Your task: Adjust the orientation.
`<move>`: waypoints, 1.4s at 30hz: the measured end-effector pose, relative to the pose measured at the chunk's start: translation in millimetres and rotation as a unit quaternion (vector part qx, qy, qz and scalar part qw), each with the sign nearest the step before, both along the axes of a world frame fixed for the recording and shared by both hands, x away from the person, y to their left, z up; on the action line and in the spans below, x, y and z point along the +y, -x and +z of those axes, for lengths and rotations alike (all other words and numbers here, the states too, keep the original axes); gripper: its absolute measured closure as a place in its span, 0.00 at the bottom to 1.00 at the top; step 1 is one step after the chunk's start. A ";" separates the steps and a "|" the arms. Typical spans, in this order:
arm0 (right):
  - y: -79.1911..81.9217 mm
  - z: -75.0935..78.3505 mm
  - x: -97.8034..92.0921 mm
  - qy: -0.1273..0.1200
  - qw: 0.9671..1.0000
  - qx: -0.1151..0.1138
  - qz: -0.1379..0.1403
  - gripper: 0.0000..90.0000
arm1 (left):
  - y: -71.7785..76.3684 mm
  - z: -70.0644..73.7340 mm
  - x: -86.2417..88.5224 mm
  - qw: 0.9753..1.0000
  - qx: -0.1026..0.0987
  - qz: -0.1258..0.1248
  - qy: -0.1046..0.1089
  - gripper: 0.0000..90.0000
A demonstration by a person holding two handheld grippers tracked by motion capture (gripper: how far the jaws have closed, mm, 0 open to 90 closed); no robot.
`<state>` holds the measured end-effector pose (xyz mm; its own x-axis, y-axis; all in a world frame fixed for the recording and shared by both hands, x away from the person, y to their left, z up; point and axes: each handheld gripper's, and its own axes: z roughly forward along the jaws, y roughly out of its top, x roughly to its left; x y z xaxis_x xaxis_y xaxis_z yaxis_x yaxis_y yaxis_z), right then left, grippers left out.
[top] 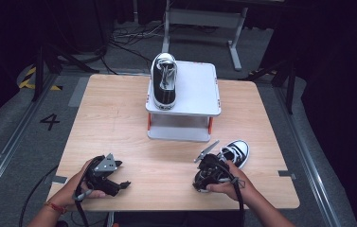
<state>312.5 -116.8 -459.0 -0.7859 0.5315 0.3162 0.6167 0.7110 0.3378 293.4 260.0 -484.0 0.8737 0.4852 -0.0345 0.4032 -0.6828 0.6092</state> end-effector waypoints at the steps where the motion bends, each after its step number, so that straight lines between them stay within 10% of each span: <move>1: -0.3 0.0 0.2 -0.002 1.000 0.003 -0.001 0.77 | 0.0 0.0 0.0 1.000 0.000 0.000 0.000 0.19; 20: 10.3 30.5 -19.6 0.025 0.994 -0.022 0.101 0.86 | -0.2 0.1 0.2 1.000 0.000 -0.001 -0.001 0.19; 33: -4.2 43.9 -66.8 0.038 0.996 -0.050 0.069 0.87 | -0.7 0.2 0.6 1.000 0.001 -0.005 -0.001 0.19; 42: -39.2 84.4 -103.8 0.048 0.993 -0.092 0.051 0.87 | -1.4 0.3 0.7 1.000 0.001 -0.010 -0.001 0.19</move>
<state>351.7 -220.6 -374.6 -0.8766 0.4675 0.1139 0.4746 0.8009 0.3652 294.9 260.7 -483.7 0.8834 0.4673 -0.0359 0.3907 -0.6920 0.6070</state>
